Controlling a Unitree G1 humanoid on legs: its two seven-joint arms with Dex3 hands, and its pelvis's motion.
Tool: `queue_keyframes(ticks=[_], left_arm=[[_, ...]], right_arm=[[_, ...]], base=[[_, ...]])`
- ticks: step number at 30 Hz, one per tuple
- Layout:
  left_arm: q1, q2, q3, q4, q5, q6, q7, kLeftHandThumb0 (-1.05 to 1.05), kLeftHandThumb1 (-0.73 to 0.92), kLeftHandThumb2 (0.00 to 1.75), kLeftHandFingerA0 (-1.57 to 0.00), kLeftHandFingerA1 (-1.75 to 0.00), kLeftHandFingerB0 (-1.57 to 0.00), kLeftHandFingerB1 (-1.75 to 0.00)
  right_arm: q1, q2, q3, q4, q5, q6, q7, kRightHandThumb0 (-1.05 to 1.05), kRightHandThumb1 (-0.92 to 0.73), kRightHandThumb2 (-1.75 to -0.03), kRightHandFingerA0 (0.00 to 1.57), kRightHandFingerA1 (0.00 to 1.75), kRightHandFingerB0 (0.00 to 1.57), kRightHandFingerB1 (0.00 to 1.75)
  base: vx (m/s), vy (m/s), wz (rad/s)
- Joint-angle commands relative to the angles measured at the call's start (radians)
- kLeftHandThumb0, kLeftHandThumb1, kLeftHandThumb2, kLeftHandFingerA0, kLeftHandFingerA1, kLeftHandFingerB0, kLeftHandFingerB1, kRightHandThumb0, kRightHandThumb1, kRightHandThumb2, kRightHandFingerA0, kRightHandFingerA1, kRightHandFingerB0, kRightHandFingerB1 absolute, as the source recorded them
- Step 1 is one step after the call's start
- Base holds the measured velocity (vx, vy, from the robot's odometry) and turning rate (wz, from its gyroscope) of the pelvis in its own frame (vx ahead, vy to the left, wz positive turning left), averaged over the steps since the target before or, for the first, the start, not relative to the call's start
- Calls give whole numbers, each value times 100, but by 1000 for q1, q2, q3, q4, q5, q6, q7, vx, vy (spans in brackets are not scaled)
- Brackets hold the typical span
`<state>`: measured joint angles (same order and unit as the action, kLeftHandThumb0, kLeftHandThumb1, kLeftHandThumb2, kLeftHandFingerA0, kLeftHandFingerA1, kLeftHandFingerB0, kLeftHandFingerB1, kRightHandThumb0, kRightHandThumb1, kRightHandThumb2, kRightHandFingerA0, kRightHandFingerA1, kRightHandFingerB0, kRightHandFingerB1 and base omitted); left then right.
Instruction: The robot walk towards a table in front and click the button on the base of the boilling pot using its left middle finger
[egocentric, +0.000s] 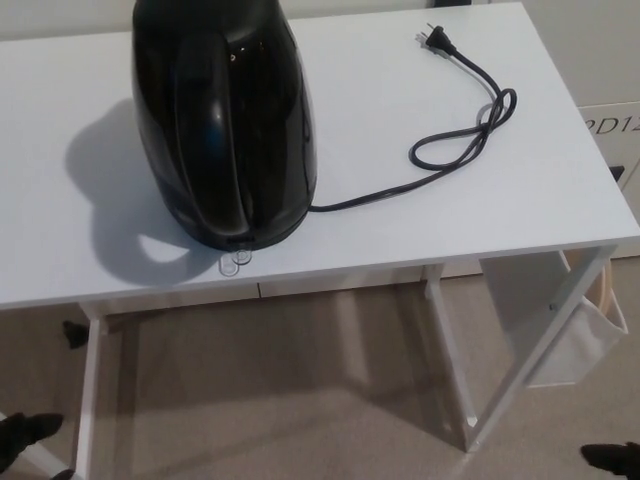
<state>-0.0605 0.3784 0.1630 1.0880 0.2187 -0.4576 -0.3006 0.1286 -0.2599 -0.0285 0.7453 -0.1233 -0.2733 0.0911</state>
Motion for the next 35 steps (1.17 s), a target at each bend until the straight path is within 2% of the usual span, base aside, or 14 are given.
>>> queue_keyframes(ticks=[1,18,22,35], left_arm=[[4,11,0,12,-63,42,-39,-77,55,86,-28,-45,-18,-40],[39,23,-53,-12,-69,31,-31,-77,57,89,-31,-46,-16,-40],[23,27,-46,-5,-83,35,-37,-75,56,87,-31,-46,-17,-40],[26,37,-61,-7,-98,36,-48,-78,56,88,-31,-46,-15,-40]], right_arm=[[20,-10,-31,22,49,-46,36,-35,-68,-60,50,50,39,42],[24,-2,-41,68,49,-81,21,-34,-68,-59,49,51,37,42],[16,5,-42,46,55,-49,23,-33,-69,-59,48,49,35,40],[17,8,-47,59,67,-65,37,-31,-68,-59,49,50,36,41]], base=[[0,0,0],[0,0,0],[0,0,0],[0,0,0]])
